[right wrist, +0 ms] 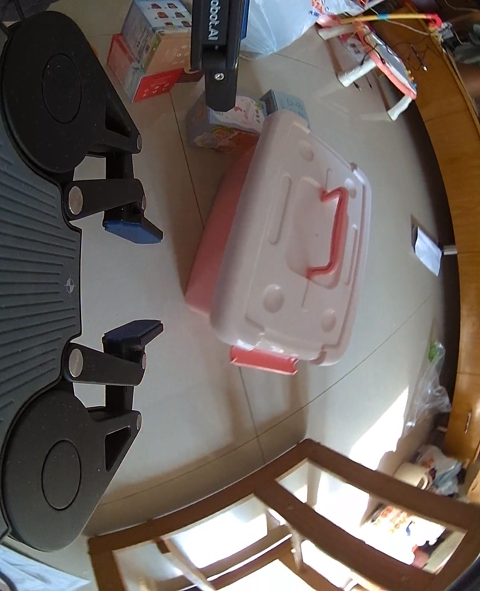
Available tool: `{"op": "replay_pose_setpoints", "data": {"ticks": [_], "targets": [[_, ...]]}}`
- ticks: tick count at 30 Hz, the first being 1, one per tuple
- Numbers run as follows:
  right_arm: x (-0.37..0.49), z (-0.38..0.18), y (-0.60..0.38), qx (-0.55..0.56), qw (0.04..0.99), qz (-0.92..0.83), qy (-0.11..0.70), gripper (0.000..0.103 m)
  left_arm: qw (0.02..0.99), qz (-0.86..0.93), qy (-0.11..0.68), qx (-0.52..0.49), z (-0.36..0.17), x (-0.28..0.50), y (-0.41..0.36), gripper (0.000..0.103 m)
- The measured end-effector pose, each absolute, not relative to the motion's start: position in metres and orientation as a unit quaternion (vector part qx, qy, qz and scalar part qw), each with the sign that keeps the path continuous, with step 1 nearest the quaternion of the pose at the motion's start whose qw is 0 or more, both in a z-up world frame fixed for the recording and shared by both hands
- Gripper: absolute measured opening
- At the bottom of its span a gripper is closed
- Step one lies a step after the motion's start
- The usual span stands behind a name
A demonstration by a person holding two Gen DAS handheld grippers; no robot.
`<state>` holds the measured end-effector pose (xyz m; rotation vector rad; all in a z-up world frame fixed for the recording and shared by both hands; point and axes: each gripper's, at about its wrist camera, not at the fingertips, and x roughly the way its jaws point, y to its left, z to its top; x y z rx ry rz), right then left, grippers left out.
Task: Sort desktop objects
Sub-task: 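Open the right gripper and pull it back from the lidded bin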
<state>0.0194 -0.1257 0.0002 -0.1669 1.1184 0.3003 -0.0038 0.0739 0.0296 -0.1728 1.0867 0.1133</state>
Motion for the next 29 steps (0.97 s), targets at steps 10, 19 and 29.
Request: {"op": "replay_pose_setpoints", "data": {"ticks": [10,19,29], "targets": [[0.0,-0.013,-0.132,-0.049,0.84,0.098,0.532,0.049,0.86,0.025,0.507,-0.055,0.034,-0.014,0.05,0.096],[-0.001,-0.019,-0.131,-0.024,0.833,0.097,0.544,0.058,0.859,0.028,0.51,-0.034,0.032,-0.017,0.046,0.097],[0.003,-0.029,-0.136,0.002,0.826,0.086,0.557,0.06,0.854,0.029,0.519,-0.022,0.025,-0.015,0.043,0.097]]}}
